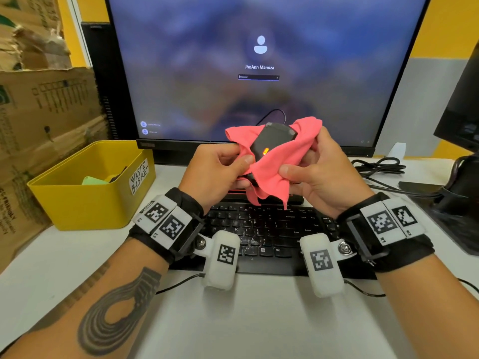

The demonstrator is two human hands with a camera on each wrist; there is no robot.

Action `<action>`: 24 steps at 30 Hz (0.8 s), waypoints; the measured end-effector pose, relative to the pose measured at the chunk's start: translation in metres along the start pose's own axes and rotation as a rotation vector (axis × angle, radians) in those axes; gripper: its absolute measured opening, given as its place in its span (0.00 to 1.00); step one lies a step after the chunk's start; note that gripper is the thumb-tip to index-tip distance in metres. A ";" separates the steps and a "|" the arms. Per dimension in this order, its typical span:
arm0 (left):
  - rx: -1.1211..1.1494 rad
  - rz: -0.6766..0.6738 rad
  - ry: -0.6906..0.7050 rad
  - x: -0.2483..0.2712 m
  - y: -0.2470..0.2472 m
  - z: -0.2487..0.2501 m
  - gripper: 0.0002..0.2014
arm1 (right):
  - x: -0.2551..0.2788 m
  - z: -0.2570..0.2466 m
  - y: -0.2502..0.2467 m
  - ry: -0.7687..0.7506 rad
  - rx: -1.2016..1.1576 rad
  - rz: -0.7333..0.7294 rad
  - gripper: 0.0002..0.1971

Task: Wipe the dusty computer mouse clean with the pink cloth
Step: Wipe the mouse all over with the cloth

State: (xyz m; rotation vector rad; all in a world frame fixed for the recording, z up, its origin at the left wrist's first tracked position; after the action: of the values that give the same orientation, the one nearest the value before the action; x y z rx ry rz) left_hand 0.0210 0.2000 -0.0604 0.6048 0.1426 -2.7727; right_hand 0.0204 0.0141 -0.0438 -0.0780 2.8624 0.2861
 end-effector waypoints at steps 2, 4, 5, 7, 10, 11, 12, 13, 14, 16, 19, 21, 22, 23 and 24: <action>0.026 -0.037 -0.014 0.003 0.002 0.001 0.05 | 0.001 -0.001 0.001 0.034 -0.012 -0.037 0.33; 0.035 -0.035 -0.030 0.005 0.002 0.003 0.05 | 0.001 0.000 0.002 0.077 -0.038 -0.064 0.29; 0.040 -0.023 -0.046 0.006 0.002 0.003 0.05 | 0.001 0.001 0.002 0.103 -0.051 -0.077 0.26; 0.047 -0.005 -0.082 0.007 0.003 0.003 0.05 | 0.002 0.003 0.004 0.162 -0.066 -0.113 0.23; 0.040 0.001 -0.112 0.010 0.003 0.002 0.08 | 0.006 0.006 0.010 0.204 -0.074 -0.170 0.22; 0.029 0.000 -0.117 0.010 0.003 0.003 0.11 | 0.006 0.006 0.011 0.205 -0.083 -0.181 0.22; 0.006 -0.006 -0.116 0.010 0.003 0.003 0.14 | 0.006 0.006 0.012 0.202 -0.092 -0.189 0.22; -0.027 -0.013 -0.106 0.010 0.003 0.003 0.17 | 0.005 0.007 0.011 0.192 -0.096 -0.189 0.22; -0.074 -0.017 -0.083 0.011 0.003 0.004 0.19 | 0.004 0.006 0.011 0.181 -0.094 -0.194 0.22; -0.182 0.009 -0.014 0.010 0.001 0.009 0.25 | 0.002 0.005 0.010 0.160 -0.099 -0.194 0.22; -0.279 0.138 0.082 0.005 -0.007 0.015 0.34 | 0.000 0.003 0.008 0.123 -0.095 -0.138 0.24; -0.276 0.205 0.102 0.003 -0.009 0.016 0.37 | -0.003 0.004 0.005 0.092 -0.075 -0.096 0.21; -0.258 0.214 0.093 0.004 -0.009 0.016 0.38 | -0.004 0.004 0.005 0.077 -0.061 -0.084 0.19; -0.229 0.208 0.065 0.005 -0.007 0.016 0.38 | -0.004 0.005 0.005 0.062 -0.038 -0.076 0.19; -0.188 0.188 0.018 0.006 -0.005 0.015 0.38 | -0.004 0.004 0.006 0.043 -0.011 -0.068 0.20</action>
State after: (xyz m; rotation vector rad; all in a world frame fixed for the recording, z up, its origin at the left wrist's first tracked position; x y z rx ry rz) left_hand 0.0085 0.2011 -0.0490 0.5635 0.3281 -2.5372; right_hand 0.0248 0.0208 -0.0458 -0.1852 2.8935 0.2906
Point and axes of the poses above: each hand's wrist, its own x-axis away from the middle knuckle, its own y-axis out of the palm, z = x × y, the point moved 5 cm from there along -x, towards the middle knuckle, and after that the axes turned 15 degrees about z, right-handed, at the moved point
